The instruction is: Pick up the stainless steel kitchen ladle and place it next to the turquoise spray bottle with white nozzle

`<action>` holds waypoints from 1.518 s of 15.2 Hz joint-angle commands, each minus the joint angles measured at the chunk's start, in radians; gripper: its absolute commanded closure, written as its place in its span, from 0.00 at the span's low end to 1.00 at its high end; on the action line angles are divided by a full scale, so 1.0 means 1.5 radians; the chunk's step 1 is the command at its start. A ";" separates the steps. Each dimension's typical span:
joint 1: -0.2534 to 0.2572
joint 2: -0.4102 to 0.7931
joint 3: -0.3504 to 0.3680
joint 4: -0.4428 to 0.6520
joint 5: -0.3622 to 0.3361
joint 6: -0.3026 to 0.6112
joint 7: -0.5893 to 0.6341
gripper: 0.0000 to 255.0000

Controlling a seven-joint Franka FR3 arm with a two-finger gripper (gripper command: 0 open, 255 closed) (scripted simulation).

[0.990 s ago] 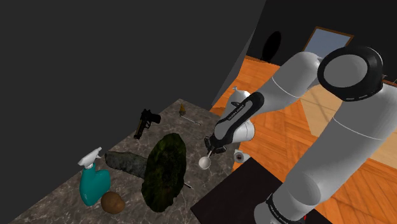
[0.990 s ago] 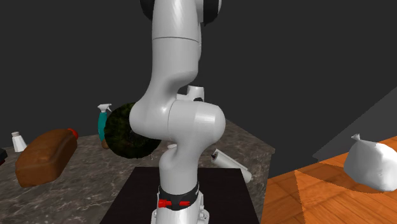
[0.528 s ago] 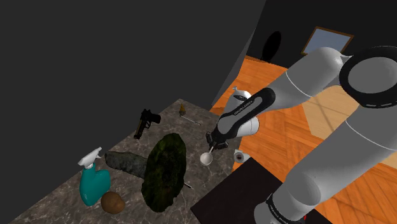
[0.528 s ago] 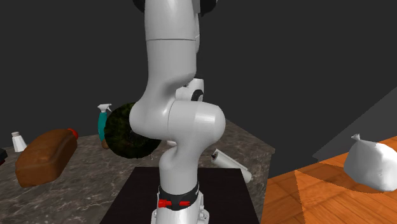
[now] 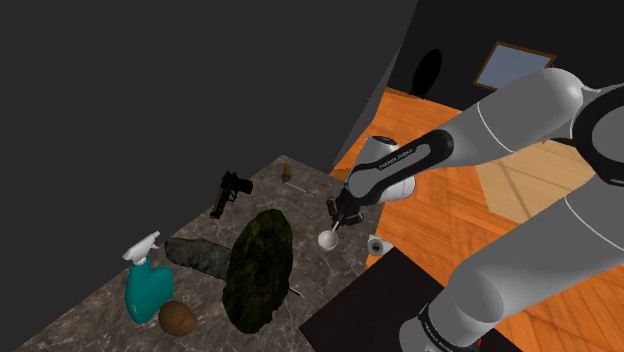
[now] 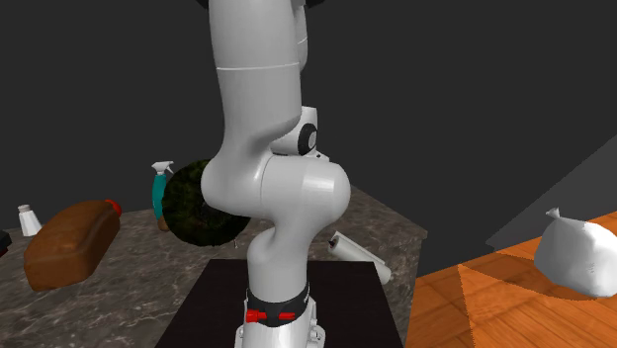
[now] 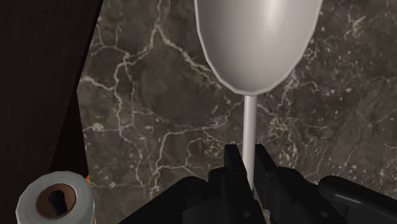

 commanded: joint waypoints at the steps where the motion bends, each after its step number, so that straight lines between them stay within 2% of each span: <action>1: -0.001 -0.024 0.000 0.001 -0.002 -0.025 0.004 1.00; 23: -0.010 -0.201 -0.013 0.082 -0.030 -0.283 0.030 1.00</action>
